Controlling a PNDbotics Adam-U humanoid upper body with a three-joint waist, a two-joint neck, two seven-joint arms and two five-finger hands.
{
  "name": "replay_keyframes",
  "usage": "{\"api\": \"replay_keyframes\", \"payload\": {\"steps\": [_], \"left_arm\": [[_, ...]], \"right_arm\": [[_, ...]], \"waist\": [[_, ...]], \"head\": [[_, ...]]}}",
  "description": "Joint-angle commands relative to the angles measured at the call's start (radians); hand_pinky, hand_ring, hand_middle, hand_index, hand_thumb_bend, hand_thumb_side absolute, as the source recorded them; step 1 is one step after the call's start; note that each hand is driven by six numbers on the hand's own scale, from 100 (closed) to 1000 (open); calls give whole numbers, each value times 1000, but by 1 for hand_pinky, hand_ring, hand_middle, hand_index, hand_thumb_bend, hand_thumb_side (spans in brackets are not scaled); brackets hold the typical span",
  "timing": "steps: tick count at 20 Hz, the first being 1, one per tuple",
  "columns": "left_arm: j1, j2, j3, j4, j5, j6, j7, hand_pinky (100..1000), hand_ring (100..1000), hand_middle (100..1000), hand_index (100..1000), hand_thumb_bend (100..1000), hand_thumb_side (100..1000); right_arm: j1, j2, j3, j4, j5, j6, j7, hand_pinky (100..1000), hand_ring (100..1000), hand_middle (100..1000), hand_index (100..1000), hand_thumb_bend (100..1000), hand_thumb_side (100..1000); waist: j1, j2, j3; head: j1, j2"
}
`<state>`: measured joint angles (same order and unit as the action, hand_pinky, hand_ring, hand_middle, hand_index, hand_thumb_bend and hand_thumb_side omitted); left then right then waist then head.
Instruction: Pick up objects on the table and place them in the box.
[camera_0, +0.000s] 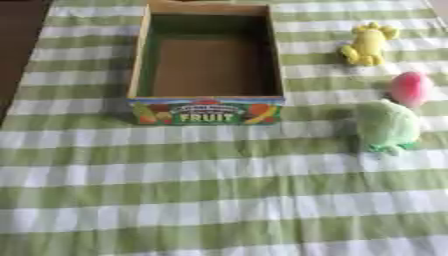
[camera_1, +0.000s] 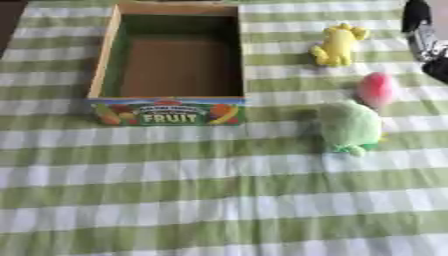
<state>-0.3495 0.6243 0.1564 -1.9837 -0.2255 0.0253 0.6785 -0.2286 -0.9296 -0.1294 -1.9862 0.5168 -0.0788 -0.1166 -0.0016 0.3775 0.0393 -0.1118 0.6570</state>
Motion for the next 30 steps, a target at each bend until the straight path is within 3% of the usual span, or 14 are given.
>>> {"api": "replay_keyframes", "payload": {"steps": [1, 8, 17, 23, 25, 26, 27, 28, 30], "left_arm": [[-7, 34, 2, -16, 2, -3, -1, 595, 792, 817, 1000, 100, 1000], [-7, 38, 0, -16, 4, -3, -4, 593, 792, 817, 1000, 100, 1000], [-13, 51, -8, -16, 6, -2, -14, 591, 793, 817, 1000, 100, 1000], [-15, 55, -11, -16, 10, -2, -19, 590, 792, 816, 1000, 100, 1000], [-17, 56, -12, -16, 11, -3, -20, 590, 792, 816, 1000, 100, 1000], [-18, 55, -13, -16, 11, -4, -21, 589, 792, 815, 1000, 100, 1000], [-19, 55, -14, -16, 12, -4, -22, 589, 792, 815, 1000, 100, 1000], [-19, 54, -15, -16, 12, -4, -23, 589, 792, 815, 1000, 100, 1000], [-19, 54, -14, -16, 13, -4, -24, 589, 792, 814, 1000, 100, 1000]], "right_arm": [[-6, -45, -5, -14, 15, -4, 18, 834, 829, 822, 926, 100, 966], [0, -92, 39, -14, 54, -8, 83, 843, 832, 811, 876, 100, 925], [-6, -247, 181, -14, -17, 23, 281, 880, 874, 841, 986, 100, 764], [-3, -281, 212, -14, -63, 53, 398, 891, 898, 882, 997, 100, 662], [-2, -288, 211, -14, -47, 80, 409, 878, 879, 871, 991, 100, 595], [-1, -288, 213, -14, -40, 92, 407, 878, 872, 872, 989, 100, 462], [1, -288, 216, -14, -37, 103, 403, 878, 871, 872, 989, 100, 400], [3, -286, 218, -14, -39, 110, 398, 867, 853, 861, 983, 100, 217], [7, -282, 220, -14, -47, 122, 382, 855, 836, 851, 982, 100, 200]], "waist": [[1, -15, -1], [2, -17, -3], [-7, -23, -4], [-9, -22, -2], [-9, -21, -1], [-9, -21, 0], [-10, -20, 0], [-9, -20, 1], [-9, -19, 1]], "head": [[-12, -18], [19, -12], [39, -25], [37, -25], [35, -23], [33, -22], [31, -22], [30, -22], [31, -22]]}}
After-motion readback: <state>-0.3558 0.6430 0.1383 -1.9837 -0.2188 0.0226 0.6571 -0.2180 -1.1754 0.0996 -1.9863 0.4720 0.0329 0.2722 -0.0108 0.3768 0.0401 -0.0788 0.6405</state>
